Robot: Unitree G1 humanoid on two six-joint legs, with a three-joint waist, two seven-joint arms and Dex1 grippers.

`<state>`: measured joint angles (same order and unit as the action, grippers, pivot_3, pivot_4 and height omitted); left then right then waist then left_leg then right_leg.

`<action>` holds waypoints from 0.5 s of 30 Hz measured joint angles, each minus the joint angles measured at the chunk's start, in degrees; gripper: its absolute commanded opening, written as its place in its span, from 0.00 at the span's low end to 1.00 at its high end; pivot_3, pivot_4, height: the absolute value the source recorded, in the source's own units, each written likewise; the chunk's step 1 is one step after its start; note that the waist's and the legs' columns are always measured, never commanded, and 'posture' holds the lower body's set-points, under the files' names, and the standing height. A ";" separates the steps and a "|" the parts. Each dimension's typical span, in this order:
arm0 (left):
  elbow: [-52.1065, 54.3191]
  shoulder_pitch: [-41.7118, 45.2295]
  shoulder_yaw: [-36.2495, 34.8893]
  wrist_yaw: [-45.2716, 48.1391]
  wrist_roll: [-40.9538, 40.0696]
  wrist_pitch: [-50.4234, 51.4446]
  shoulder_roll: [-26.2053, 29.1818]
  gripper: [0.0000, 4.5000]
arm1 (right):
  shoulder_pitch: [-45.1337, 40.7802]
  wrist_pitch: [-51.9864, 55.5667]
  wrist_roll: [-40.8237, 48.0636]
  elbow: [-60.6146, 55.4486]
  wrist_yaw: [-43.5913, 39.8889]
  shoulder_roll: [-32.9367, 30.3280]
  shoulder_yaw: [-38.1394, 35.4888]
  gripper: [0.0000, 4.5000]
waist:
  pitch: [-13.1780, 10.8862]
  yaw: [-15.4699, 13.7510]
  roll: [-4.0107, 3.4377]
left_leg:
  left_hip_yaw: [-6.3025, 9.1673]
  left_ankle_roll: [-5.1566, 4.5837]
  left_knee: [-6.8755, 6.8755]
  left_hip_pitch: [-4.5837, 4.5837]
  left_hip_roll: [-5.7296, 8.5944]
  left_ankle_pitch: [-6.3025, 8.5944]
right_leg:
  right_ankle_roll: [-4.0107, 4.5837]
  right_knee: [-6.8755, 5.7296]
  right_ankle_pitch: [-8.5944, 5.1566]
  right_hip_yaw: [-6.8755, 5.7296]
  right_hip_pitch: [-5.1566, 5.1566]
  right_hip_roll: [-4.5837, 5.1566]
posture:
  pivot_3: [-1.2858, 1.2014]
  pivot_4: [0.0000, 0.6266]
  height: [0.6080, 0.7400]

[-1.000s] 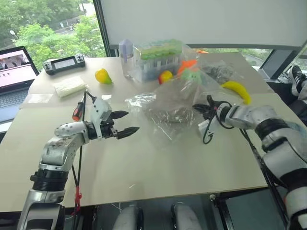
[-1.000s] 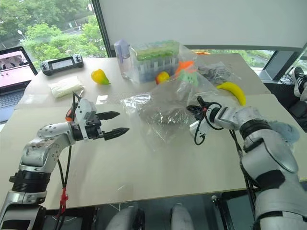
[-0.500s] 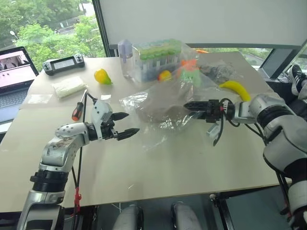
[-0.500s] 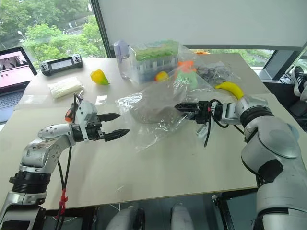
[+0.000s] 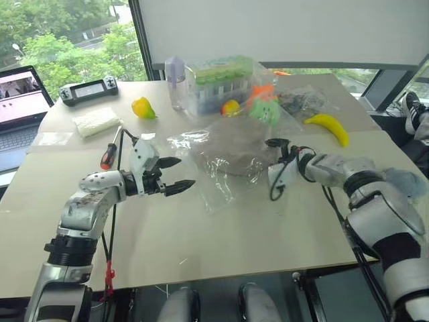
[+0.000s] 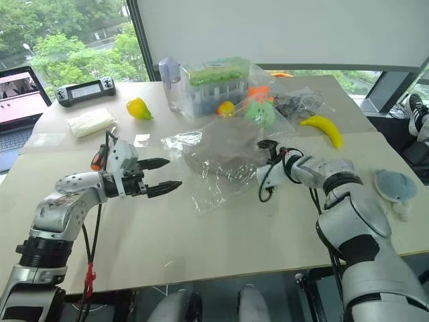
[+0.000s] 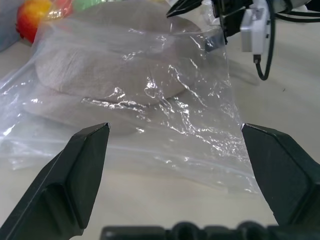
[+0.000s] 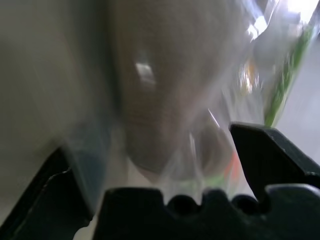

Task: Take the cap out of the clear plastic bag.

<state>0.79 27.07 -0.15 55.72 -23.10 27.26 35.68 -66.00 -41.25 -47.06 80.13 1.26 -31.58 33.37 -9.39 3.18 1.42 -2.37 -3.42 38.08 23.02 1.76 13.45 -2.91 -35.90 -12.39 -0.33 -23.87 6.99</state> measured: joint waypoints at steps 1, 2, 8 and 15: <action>-0.26 0.06 0.14 0.01 0.31 -0.11 -0.07 1.00 | 0.57 1.24 2.48 -0.38 -2.75 0.47 -1.98 0.94 | 0.00 0.09 0.00 | 0.00 -0.01 0.00 -0.06 0.00 0.01 | 0.00 0.01 0.00 0.01 0.05 0.00 | 0.52 0.24 0.99; -0.61 0.21 0.37 0.01 0.41 -0.21 -0.17 1.00 | 1.27 2.62 4.70 -1.05 -5.46 0.88 -3.75 0.88 | 0.00 0.18 0.00 | 0.00 -0.02 0.00 -0.13 -0.01 0.01 | 0.01 0.00 0.00 0.01 0.11 0.00 | 0.52 0.24 0.99; -1.55 1.96 0.56 -0.01 0.78 -0.83 -0.59 1.00 | 3.54 3.35 5.88 -4.24 -7.57 0.92 -4.39 0.45 | 0.00 0.37 0.00 | 0.00 0.06 0.00 -0.07 0.02 -0.02 | 0.01 -0.10 0.00 0.08 -0.06 0.02 | 0.52 0.24 0.99; -1.54 1.97 0.84 -0.13 0.89 -0.82 -0.99 1.00 | 3.57 1.05 0.52 -6.28 0.67 0.29 0.34 0.01 | 0.00 0.73 0.00 | -0.04 0.45 -0.02 0.22 0.02 -0.26 | 0.01 -0.20 0.00 0.13 -0.37 0.00 | 0.52 0.24 0.99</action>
<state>-0.75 29.05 0.69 55.59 -22.21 26.44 34.69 -62.42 -40.20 -46.54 73.85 1.93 -31.29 33.71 -9.39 3.91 1.42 -2.40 -2.97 38.07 23.24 1.78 13.19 -2.89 -36.09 -12.38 -0.19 -24.24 7.00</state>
